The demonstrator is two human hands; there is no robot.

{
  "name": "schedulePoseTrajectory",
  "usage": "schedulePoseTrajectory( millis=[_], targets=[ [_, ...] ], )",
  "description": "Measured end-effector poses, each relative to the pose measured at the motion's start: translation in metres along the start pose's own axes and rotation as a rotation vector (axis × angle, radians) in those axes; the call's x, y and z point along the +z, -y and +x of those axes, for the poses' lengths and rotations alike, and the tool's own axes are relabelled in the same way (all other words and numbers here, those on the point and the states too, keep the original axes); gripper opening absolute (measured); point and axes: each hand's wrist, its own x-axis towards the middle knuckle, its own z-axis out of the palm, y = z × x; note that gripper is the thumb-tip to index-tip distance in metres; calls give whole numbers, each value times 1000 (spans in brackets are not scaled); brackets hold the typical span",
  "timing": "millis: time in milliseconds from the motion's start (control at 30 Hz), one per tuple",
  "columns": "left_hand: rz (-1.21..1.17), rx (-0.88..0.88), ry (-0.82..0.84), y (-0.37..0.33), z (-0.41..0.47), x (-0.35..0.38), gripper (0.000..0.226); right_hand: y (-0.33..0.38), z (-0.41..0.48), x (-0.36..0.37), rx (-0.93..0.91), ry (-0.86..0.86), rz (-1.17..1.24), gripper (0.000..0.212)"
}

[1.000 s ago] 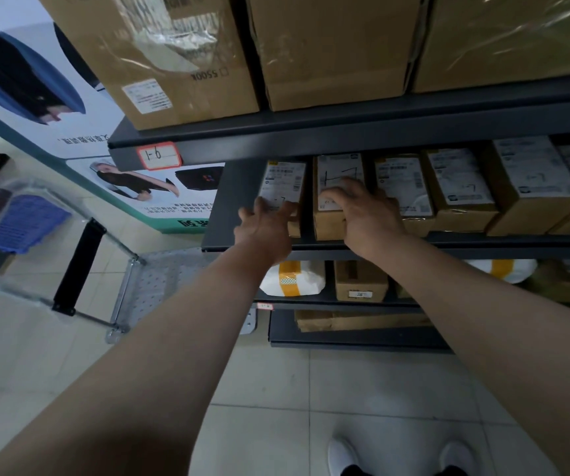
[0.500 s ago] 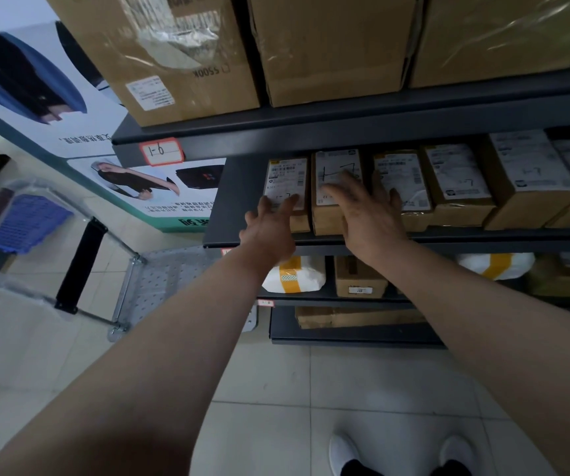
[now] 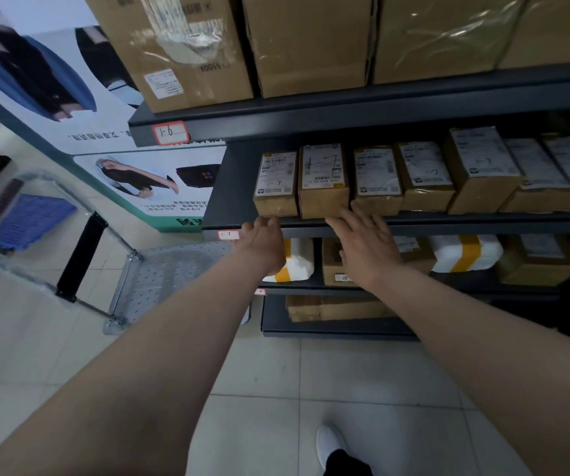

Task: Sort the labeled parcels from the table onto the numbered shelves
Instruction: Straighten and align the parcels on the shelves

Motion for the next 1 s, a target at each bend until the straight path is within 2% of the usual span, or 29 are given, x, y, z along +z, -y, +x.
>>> schedulePoseTrajectory(
  millis=[133,367,500,600,800,1000],
  targets=[
    [115,122,63,-10,-22,10,65,-8,-33,-1,0,156,-13,65],
    [134,135,136,-55,-98,30,56,-41,-125,1,47,294,15,52],
    [137,138,159,-81,-139,49,55,-59,-164,3,72,294,19,57],
    [141,150,201,-92,-154,70,54,-68,-183,7,96,308,33,49],
    [93,155,270,-90,-158,110,61,-78,-191,33,121,365,50,52],
    [61,121,264,-47,-118,135,60,-66,-153,71,176,394,59,51]
  ],
)
